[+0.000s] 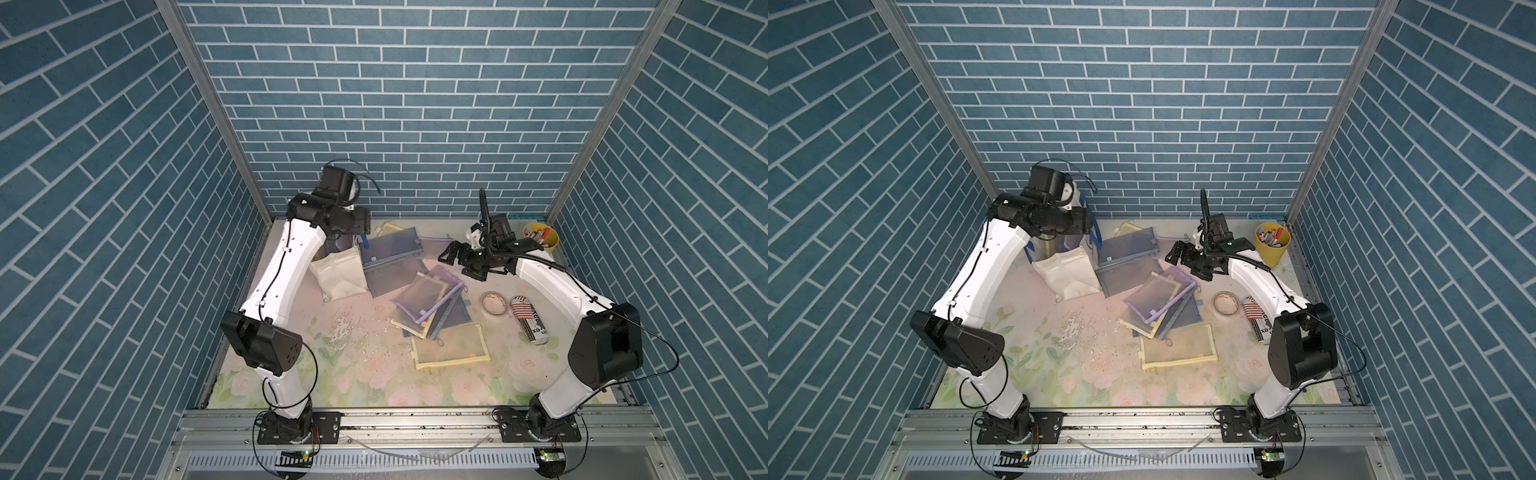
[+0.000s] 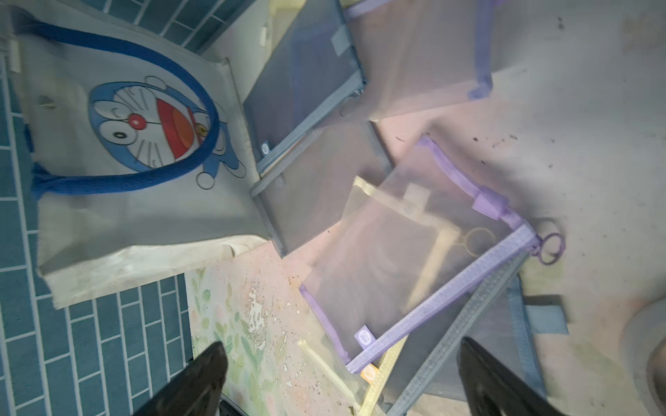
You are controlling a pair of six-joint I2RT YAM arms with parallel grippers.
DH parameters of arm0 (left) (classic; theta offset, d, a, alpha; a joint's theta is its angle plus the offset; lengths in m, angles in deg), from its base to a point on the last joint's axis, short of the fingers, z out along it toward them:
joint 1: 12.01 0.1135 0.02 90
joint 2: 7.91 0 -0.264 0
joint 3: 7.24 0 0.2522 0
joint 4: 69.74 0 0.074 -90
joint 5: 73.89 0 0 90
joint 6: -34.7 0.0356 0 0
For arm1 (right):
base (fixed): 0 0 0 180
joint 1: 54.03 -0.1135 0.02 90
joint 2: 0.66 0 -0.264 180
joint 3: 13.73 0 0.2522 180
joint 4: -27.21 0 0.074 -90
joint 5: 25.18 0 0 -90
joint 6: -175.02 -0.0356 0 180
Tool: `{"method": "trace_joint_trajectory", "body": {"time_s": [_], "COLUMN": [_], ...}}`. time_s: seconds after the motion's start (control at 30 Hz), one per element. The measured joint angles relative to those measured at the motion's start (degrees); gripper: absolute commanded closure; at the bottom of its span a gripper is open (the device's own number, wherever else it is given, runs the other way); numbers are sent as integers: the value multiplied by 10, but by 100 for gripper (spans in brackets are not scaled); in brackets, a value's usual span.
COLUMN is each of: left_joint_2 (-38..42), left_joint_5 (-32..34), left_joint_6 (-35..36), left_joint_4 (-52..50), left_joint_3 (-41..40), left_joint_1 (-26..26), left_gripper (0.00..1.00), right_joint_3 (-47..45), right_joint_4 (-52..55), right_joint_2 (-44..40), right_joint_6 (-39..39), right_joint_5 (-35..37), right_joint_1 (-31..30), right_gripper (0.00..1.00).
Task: Put the pencil pouch into the canvas bag
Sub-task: Place the pencil pouch in the canvas bag.
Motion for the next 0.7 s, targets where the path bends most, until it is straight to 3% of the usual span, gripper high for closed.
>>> {"method": "trace_joint_trajectory", "body": {"time_s": [0.13,0.23,0.4,0.7], "left_joint_2": [-17,-59,-132,-191], "left_joint_5": [-72,-126,-185,-215], "left_joint_6": [-10,-34,-63,-74], "left_joint_4": [30,76,129,188], "left_joint_3": [-49,-88,-146,-176], "left_joint_1": [-90,-115,-110,-85], "left_gripper": [23,23,23,23], "right_joint_3": [-54,-75,-88,-104], "right_joint_4": [-19,-46,-92,-132], "right_joint_2": [2,9,42,92], "right_joint_6": [-17,-23,-28,-28], "right_joint_5": [-9,-18,-40,-57], "right_joint_1": [4,5,5,5], "right_gripper": [1,2,6,12]}}
